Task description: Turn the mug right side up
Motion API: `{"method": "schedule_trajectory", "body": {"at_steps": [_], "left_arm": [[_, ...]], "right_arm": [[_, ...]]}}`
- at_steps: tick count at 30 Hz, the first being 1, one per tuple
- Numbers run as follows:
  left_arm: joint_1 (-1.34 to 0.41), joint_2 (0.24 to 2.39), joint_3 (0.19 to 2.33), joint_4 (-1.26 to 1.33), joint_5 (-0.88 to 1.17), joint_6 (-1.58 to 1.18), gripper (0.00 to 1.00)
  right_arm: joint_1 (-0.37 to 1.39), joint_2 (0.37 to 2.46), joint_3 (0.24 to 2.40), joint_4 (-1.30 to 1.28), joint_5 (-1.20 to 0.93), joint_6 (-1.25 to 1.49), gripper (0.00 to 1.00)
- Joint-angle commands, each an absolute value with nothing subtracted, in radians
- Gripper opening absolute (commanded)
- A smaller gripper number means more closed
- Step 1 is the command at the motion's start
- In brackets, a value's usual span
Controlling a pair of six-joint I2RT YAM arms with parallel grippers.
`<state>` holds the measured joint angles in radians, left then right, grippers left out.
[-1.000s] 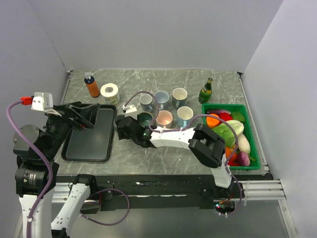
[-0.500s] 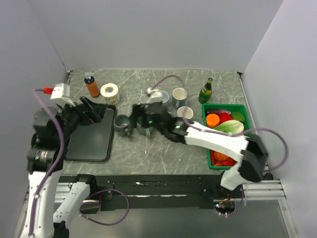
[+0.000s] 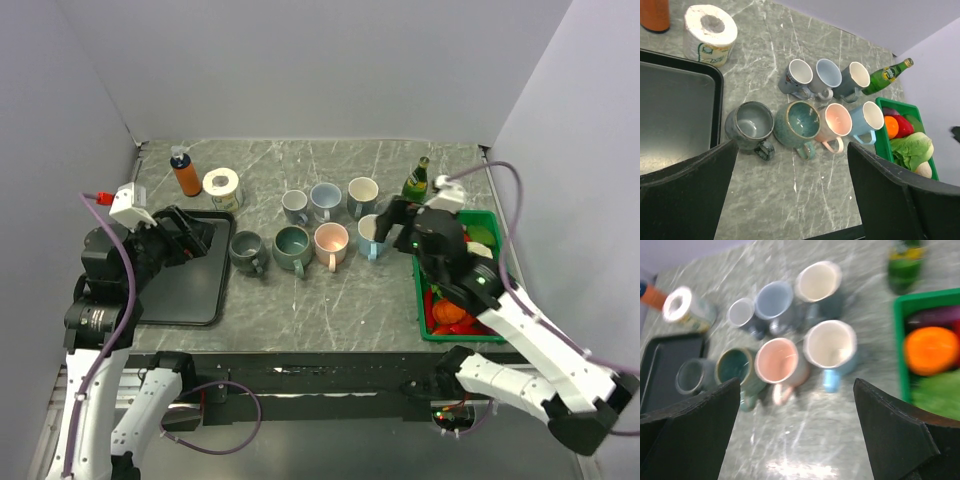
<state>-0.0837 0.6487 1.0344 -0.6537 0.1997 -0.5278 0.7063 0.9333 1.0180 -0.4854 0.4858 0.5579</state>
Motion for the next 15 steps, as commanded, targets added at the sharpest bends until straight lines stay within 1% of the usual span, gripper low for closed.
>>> {"method": "schedule_trajectory", "body": {"at_steps": [1, 6, 15], "left_arm": [[-0.083, 0.637, 1.075, -0.683, 0.163, -0.528, 0.96], [-0.083, 0.609, 1.089, -0.68, 0.15, -0.523, 0.96], [-0.083, 0.603, 1.138, -0.692, 0.129, -0.518, 0.96]], "right_arm": [[0.686, 0.832, 1.071, -0.646, 0.673, 0.569, 1.0], [0.683, 0.703, 1.071, -0.653, 0.703, 0.554, 1.0], [0.681, 0.664, 1.071, -0.689, 0.68, 0.58, 1.0]]}}
